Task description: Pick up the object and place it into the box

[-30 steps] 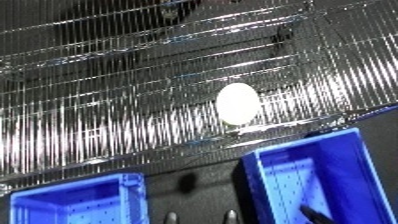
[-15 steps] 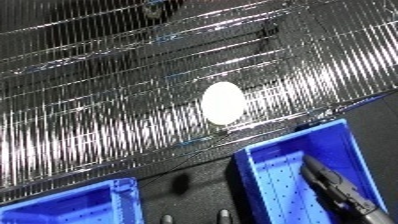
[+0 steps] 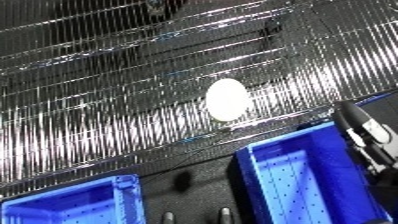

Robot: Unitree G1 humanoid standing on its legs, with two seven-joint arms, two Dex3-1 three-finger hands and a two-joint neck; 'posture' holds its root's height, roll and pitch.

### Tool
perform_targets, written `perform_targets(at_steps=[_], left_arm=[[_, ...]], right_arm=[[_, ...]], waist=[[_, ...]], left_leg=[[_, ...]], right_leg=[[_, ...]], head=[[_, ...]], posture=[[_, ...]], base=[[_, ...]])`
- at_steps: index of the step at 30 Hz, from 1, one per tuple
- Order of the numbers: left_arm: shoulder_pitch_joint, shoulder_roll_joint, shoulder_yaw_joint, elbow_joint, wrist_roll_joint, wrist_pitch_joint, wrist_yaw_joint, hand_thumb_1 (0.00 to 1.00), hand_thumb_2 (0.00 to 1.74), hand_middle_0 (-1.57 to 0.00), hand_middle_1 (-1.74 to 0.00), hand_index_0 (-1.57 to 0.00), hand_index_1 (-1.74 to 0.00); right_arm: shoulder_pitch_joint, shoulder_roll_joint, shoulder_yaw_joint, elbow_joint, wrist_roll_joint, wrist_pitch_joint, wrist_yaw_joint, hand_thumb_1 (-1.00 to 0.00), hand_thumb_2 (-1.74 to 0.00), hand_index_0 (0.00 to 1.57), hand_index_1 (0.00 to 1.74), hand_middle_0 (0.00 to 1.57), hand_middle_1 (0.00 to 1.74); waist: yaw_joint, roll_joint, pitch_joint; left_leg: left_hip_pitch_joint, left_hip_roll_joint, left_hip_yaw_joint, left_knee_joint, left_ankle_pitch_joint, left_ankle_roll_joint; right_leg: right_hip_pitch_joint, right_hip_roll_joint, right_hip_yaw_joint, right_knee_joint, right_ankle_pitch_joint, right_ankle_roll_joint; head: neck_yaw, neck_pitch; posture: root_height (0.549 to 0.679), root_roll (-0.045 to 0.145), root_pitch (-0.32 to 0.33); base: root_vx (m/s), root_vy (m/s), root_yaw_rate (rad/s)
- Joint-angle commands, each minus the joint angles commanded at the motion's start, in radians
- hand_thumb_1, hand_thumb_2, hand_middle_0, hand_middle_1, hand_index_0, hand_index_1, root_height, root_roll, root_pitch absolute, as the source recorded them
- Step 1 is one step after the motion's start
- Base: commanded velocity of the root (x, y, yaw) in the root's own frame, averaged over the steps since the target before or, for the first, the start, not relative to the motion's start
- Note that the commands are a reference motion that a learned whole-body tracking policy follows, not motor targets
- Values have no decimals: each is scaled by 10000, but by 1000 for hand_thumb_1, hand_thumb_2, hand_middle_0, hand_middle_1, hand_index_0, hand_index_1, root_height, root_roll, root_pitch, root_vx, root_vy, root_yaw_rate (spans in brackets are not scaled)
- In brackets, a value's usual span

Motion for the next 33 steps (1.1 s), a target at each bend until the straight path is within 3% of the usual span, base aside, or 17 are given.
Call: perform_targets(at_steps=[5,17,24,31,33], left_arm=[[-167,56,-289,-132,3,165,77,0,0,0,0,0,0],[-427,98,-728,-680,-173,187,191,0,0,0,0,0,0],[-587,87,-974,-871,-304,175,203,0,0,0,0,0,0],[-638,70,-1156,-952,-356,223,186,0,0,0,0,0,0],[-676,73,-1237,-998,-359,282,180,0,0,0,0,0,0]], right_arm=[[-942,134,445,874,-1,371,-469,0,0,0,0,0,0],[-3204,300,1331,3136,347,771,-820,0,0,0,0,0,0],[-4371,146,1739,4456,609,880,-906,0,0,0,0,0,0],[-5137,147,2038,5775,527,770,-800,0,0,0,0,0,0],[-5392,104,2183,6177,388,852,-837,0,0,0,0,0,0]], waist=[[279,129,36],[604,564,430],[661,756,636],[712,849,687],[773,884,727]], left_leg=[[-171,-72,-35,240,-57,5],[-1071,-423,-72,1162,-379,141],[-1475,-569,-72,1681,-619,201],[-1630,-628,-86,1825,-678,224],[-1726,-673,-114,1880,-687,255]], right_leg=[[-141,-114,-88,283,-39,-50],[-1098,-324,-45,1314,-221,-190],[-1537,-380,19,1831,-361,-265],[-1732,-387,59,2024,-415,-308],[-1849,-386,65,2123,-431,-330]], head=[[530,260],[1950,982],[2464,1289],[2590,1332],[2855,1698]], posture=[[642,41,-8],[629,48,6],[622,51,13],[619,53,17],[618,52,20]], base=[[20,7,89],[6,38,85],[21,24,40],[17,16,14],[31,12,40]])
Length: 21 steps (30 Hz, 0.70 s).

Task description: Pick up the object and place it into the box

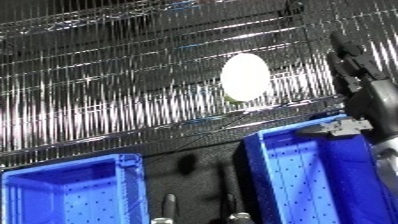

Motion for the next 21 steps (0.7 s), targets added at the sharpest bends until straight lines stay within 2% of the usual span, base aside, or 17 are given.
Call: perform_targets(at_steps=[4,12,21], left_arm=[[-134,13,-221,-113,-38,82,27,0,0,0,0,0,0],[-195,92,-306,-193,-174,119,57,0,0,0,0,0,0],[-113,92,-532,-330,-312,-56,17,0,0,0,0,0,0]], right_arm=[[-719,-111,506,880,-349,279,-144,0,0,0,0,0,0],[-1685,-97,1037,1893,-437,317,-66,0,0,0,0,0,0],[-2589,76,1494,2682,-622,425,-76,0,0,0,0,0,0]], waist=[[176,89,145],[348,254,347],[599,448,373]], left_leg=[[-284,-116,-83,124,6,101],[-579,-231,-158,178,104,166],[-1109,-368,-229,262,230,263]], right_leg=[[-313,6,-21,224,-26,-64],[-625,-25,-75,388,4,-123],[-1121,-42,-172,615,-9,-232]], head=[[231,340],[773,1040],[1357,1808]], posture=[[614,50,32],[611,51,46],[608,52,78]], base=[[36,13,70],[14,16,35],[0,8,27]])
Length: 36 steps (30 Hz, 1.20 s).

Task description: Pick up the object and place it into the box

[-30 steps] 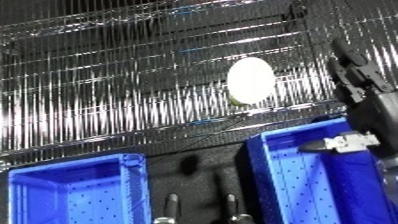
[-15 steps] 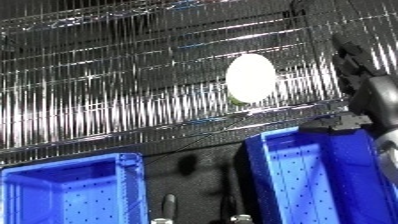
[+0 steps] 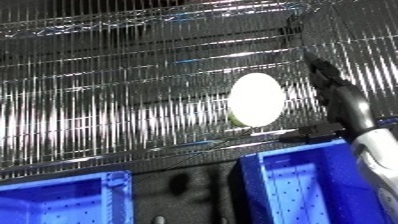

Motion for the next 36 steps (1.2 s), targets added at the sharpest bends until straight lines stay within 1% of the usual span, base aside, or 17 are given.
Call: perform_targets(at_steps=[4,7,11,15,19,25,35,36], left_arm=[[19,-31,-92,-86,-86,-61,-11,0,0,0,0,0,0],[53,-49,-140,-135,-118,-113,-26,0,0,0,0,0,0],[103,-91,-229,-180,-255,-140,-18,0,0,0,0,0,0],[148,-158,-210,-160,-363,-162,25,0,0,0,0,0,0],[163,-203,-240,-156,-333,-161,44,0,0,0,0,0,0],[216,-243,-313,-231,-349,-166,31,0,0,0,0,0,0],[255,-348,-407,-247,-464,-152,79,0,0,0,0,0,0],[255,-348,-407,-247,-464,-152,79,0,0,0,0,0,0]], right_arm=[[-264,61,140,248,-23,82,62,0,0,0,0,0,0],[-407,123,222,363,11,154,137,0,0,0,0,0,0],[-584,337,305,487,133,233,175,0,0,0,0,0,0],[-740,581,375,517,227,250,223,0,0,0,0,0,0],[-851,852,453,378,298,220,217,-200,-348,314,348,314,348],[-998,1122,579,39,398,246,165,-500,-870,785,870,785,870],[-945,1324,607,-183,370,195,248,-1000,-1740,1570,1740,1570,1740],[-945,1324,607,-183,370,195,248,-1000,-1740,1570,1740,1570,1740]], waist=[[78,70,0],[135,114,0],[216,179,0],[277,222,0],[323,251,0],[379,291,0],[377,318,0],[377,318,0]], left_leg=[[-221,-65,-27,80,32,45],[-331,-99,-42,101,59,66],[-409,-141,-38,81,100,79],[-405,-183,-33,41,134,73],[-391,-233,-25,3,162,67],[-303,-299,-11,-105,221,82],[-156,-322,-8,-254,322,78],[-156,-322,-8,-254,322,78]], right_leg=[[-206,8,-24,112,-13,-53],[-309,10,-58,155,-14,-82],[-362,-2,-127,147,-11,-126],[-343,-11,-169,115,-6,-160],[-309,-12,-199,81,-6,-191],[-202,-6,-241,-10,6,-236],[-67,1,-283,-111,25,-305],[-67,1,-283,-111,25,-305]], head=[[105,166],[235,280],[375,350],[484,297],[570,241],[622,294],[573,252],[573,252]], posture=[[606,52,90],[606,53,98],[606,54,105],[607,57,107],[608,59,108],[611,63,107],[613,69,102],[613,69,102]], base=[[-1,8,20],[0,4,17],[8,9,11],[23,19,7],[21,8,28],[10,0,13],[-9,-3,3],[-19,-10,6]])
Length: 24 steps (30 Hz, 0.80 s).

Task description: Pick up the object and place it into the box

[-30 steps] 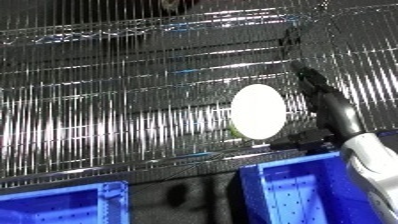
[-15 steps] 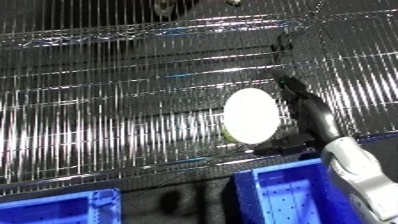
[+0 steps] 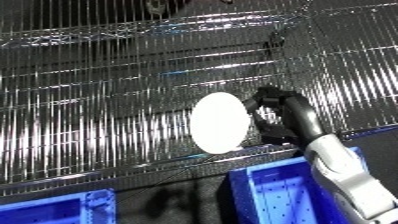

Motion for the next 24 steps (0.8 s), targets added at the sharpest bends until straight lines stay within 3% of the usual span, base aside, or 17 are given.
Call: perform_targets(at_steps=[12,24], left_arm=[[5,-118,-18,89,-36,-82,-9,0,0,0,0,0,0],[58,-175,134,110,-56,-159,43,0,0,0,0,0,0]], right_arm=[[130,48,-15,6,-117,-186,-108,-1000,-1740,1570,1740,1570,1740],[298,-285,-99,-626,-682,-574,-638,-1000,-1740,1570,1740,1570,1740]], waist=[[-75,-23,0],[-210,-129,0]], left_leg=[[276,68,29,-331,172,-28],[572,192,80,-713,313,-74]], right_leg=[[252,61,-19,-271,53,-83],[513,130,4,-633,157,-76]], head=[[5,174],[-303,393]], posture=[[618,76,94],[623,76,91]], base=[[-35,-3,-13],[-41,5,-26]])
